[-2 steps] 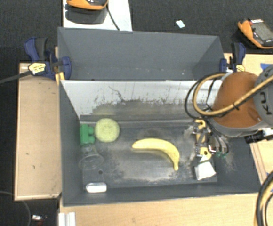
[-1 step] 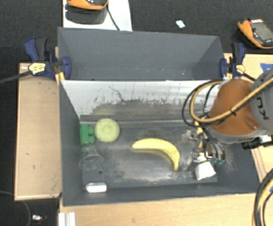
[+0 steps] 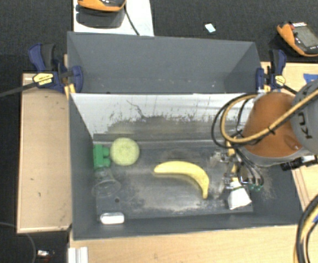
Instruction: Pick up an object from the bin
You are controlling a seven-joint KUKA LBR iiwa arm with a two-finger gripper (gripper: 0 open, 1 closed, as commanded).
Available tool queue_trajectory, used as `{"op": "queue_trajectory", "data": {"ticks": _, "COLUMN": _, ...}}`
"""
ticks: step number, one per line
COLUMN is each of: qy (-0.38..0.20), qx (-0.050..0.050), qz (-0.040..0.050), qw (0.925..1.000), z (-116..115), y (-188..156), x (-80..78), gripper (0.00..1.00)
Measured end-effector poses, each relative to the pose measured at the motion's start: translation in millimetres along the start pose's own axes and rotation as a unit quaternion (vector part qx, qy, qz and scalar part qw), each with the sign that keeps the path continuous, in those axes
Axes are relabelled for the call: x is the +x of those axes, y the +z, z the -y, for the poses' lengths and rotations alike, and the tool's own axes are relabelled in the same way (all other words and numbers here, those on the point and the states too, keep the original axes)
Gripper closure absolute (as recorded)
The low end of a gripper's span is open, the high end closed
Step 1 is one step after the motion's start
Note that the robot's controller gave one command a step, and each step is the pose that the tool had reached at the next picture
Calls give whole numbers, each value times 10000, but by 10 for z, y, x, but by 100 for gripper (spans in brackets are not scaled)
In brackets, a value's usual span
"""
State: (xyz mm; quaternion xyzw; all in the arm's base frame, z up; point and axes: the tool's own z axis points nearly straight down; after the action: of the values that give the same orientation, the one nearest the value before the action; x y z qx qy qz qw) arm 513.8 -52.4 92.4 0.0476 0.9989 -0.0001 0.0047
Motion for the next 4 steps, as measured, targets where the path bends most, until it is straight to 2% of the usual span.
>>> {"op": "queue_trajectory", "data": {"ticks": 1, "qy": 72, "qx": -5, "qz": -10, "qw": 10000, "z": -269, "y": 98, "x": 136, "gripper": 0}}
{"op": "queue_trajectory", "data": {"ticks": 2, "qy": 1365, "qx": -8, "qz": -4, "qw": 9906, "z": -472, "y": 147, "x": 265, "gripper": 0}}
{"op": "queue_trajectory", "data": {"ticks": 3, "qy": 936, "qx": -7, "qz": 0, "qw": 9956, "z": -549, "y": 166, "x": 251, "gripper": 0}}
{"op": "queue_trajectory", "data": {"ticks": 4, "qy": 516, "qx": -10, "qz": 17, "qw": 9987, "z": -995, "y": 208, "x": 247, "gripper": 0}}
